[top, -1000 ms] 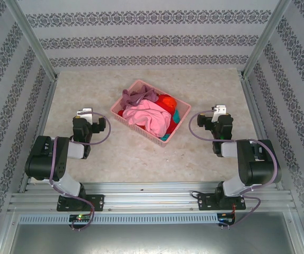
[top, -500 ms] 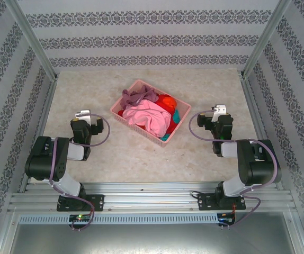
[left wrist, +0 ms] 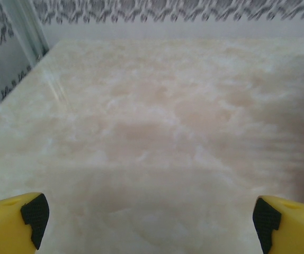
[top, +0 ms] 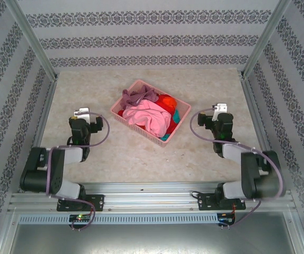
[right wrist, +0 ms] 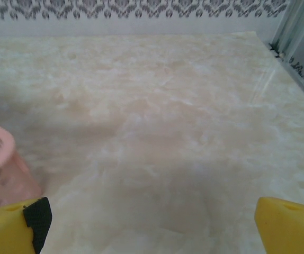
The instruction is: Fold and stack the t-shirts
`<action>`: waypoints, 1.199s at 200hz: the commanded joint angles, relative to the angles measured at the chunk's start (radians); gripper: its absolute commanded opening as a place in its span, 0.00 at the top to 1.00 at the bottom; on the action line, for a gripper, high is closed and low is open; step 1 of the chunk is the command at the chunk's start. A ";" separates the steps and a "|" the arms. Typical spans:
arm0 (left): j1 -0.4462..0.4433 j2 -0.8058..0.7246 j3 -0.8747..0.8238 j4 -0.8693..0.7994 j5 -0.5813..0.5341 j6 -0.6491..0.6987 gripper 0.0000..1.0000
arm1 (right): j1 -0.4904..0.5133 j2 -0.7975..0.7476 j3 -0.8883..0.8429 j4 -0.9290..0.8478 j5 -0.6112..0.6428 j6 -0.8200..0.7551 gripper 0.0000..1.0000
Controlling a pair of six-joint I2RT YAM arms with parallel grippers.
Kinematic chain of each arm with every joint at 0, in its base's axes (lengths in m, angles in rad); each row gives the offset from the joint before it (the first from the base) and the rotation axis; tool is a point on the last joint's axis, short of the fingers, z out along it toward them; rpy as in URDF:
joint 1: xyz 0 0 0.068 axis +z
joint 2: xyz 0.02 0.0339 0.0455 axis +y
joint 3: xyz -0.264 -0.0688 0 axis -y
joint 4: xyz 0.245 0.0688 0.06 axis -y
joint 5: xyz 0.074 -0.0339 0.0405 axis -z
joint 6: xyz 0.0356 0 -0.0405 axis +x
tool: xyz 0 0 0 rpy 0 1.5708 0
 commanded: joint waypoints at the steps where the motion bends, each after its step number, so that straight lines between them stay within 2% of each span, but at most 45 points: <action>1: -0.041 -0.123 0.025 -0.108 0.009 0.057 0.00 | 0.028 -0.107 0.085 -0.270 0.077 0.090 0.02; 14: -0.085 -0.189 0.045 -0.182 0.012 0.094 0.00 | 0.080 -0.143 0.141 -0.427 0.156 0.116 0.02; 48: -0.208 -0.297 0.093 -0.319 0.058 0.146 0.00 | 0.187 -0.180 0.210 -0.605 0.147 0.296 0.02; 76: -0.283 -0.326 0.124 -0.373 0.088 0.140 0.00 | 0.305 -0.100 0.282 -0.715 0.170 0.401 0.02; 110: -0.313 -0.311 0.127 -0.356 0.107 0.135 0.00 | 0.358 0.039 0.403 -0.840 0.167 0.449 0.09; 123: -0.316 -0.301 0.123 -0.351 0.104 0.136 0.00 | 0.356 0.084 0.452 -0.866 0.154 0.394 0.09; 144: -0.318 -0.309 0.109 -0.347 0.112 0.132 0.00 | 0.329 0.140 0.522 -0.856 0.097 0.187 0.10; 162: -0.319 -0.326 0.096 -0.351 0.124 0.130 0.00 | 0.262 0.213 0.610 -0.894 -0.069 0.056 0.12; 172: -0.319 -0.343 0.093 -0.371 0.126 0.128 0.00 | 0.233 0.271 0.685 -0.961 -0.132 0.018 0.15; 183: -0.321 -0.364 0.096 -0.404 0.131 0.120 0.00 | 0.216 0.344 0.779 -1.046 -0.173 -0.010 0.24; 203: -0.320 -0.416 0.102 -0.477 0.149 0.104 0.00 | 0.212 0.458 0.914 -1.156 -0.168 -0.025 0.30; 240: -0.322 -0.499 0.075 -0.523 0.149 0.078 0.00 | 0.214 0.605 1.072 -1.214 -0.149 -0.062 0.41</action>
